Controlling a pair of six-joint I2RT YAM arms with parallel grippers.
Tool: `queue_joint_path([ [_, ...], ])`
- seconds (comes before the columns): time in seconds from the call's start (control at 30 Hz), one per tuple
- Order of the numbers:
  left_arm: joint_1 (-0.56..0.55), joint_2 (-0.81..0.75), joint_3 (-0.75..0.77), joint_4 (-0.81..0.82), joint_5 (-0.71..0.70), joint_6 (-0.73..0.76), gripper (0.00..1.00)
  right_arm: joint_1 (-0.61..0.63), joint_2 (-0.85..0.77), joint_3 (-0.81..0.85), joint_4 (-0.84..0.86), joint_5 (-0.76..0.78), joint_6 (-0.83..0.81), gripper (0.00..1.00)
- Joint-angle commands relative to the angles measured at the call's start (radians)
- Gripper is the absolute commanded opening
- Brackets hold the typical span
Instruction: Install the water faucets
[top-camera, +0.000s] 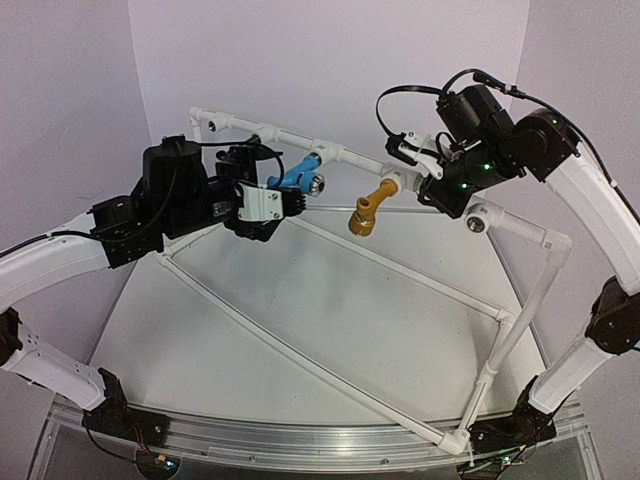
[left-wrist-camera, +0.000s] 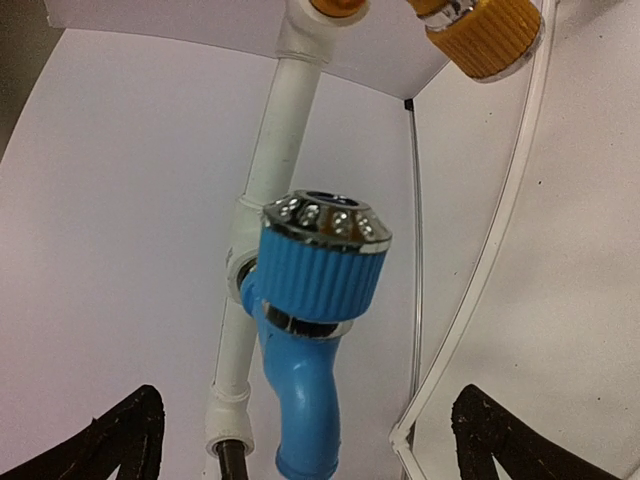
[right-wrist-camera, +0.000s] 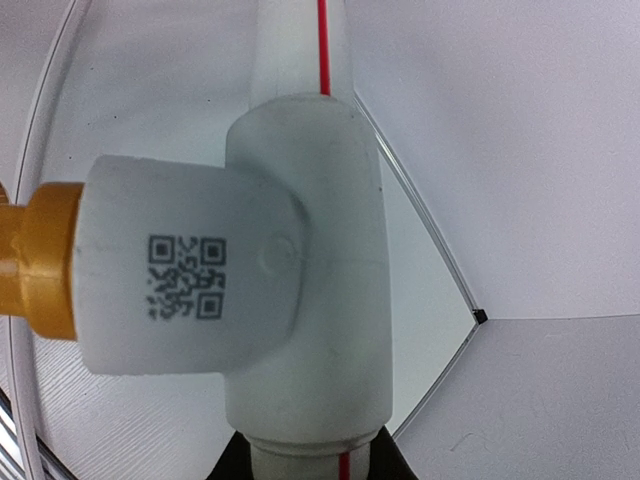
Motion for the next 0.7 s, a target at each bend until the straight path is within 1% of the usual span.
queue_joint_path([
  [0.0,0.000,-0.105,-0.041,-0.033,0.007,-0.148,1.00,0.005,0.052,-0.001,0.125,0.050,0.031,0.00],
  [0.17,0.000,-0.197,-0.103,-0.039,-0.013,-0.316,1.00,0.005,0.064,0.012,0.220,0.181,-0.112,0.00],
  [0.37,0.000,-0.248,-0.084,-0.117,-0.050,-0.501,1.00,0.003,0.065,-0.008,0.341,0.293,-0.262,0.00],
  [0.43,0.005,-0.247,-0.081,-0.101,-0.084,-0.571,1.00,-0.005,0.056,-0.031,0.391,0.316,-0.301,0.00],
  [0.53,0.038,-0.226,-0.040,-0.113,-0.095,-0.706,1.00,-0.031,0.054,-0.044,0.450,0.338,-0.332,0.01],
  [0.67,0.121,-0.165,0.061,-0.200,-0.056,-0.887,1.00,-0.070,0.063,-0.022,0.470,0.330,-0.325,0.10],
])
